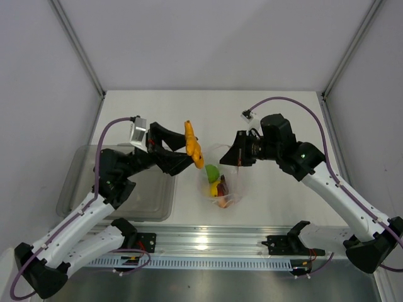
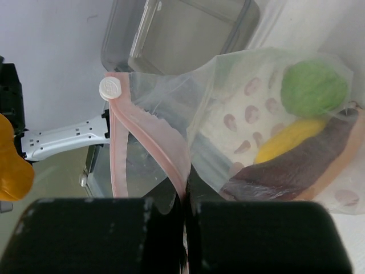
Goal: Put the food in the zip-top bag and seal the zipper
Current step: Place the fake vegetable in the zipper food storage bag.
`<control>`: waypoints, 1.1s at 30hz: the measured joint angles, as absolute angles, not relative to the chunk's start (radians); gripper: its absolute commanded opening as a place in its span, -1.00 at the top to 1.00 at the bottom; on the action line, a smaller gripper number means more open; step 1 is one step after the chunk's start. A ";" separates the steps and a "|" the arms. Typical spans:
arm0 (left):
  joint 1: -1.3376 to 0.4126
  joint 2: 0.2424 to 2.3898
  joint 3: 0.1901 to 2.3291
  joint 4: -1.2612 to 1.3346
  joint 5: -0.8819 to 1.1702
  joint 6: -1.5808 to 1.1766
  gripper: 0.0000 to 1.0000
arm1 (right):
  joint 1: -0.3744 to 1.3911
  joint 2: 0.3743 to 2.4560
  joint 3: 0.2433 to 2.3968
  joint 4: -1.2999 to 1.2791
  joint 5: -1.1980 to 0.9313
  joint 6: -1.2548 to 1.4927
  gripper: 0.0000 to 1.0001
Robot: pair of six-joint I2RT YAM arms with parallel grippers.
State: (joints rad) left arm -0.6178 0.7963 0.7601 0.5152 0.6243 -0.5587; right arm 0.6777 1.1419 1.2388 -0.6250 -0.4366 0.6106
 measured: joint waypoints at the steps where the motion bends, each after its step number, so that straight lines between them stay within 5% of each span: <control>1: -0.633 0.805 0.759 0.519 0.619 -0.558 0.32 | 0.677 1.142 1.239 -0.621 -0.440 0.616 1.00; 9: -0.778 0.837 0.731 0.522 0.432 -0.521 0.38 | 0.672 1.142 1.239 -0.606 -0.453 0.644 1.00; 18: -0.887 0.905 0.731 0.506 0.242 -0.477 0.10 | 0.665 1.139 1.238 -0.596 -0.455 0.659 1.00; 33: -0.898 0.934 0.691 0.498 0.149 -0.461 -0.03 | 0.650 1.120 1.226 -0.593 -0.463 0.662 1.00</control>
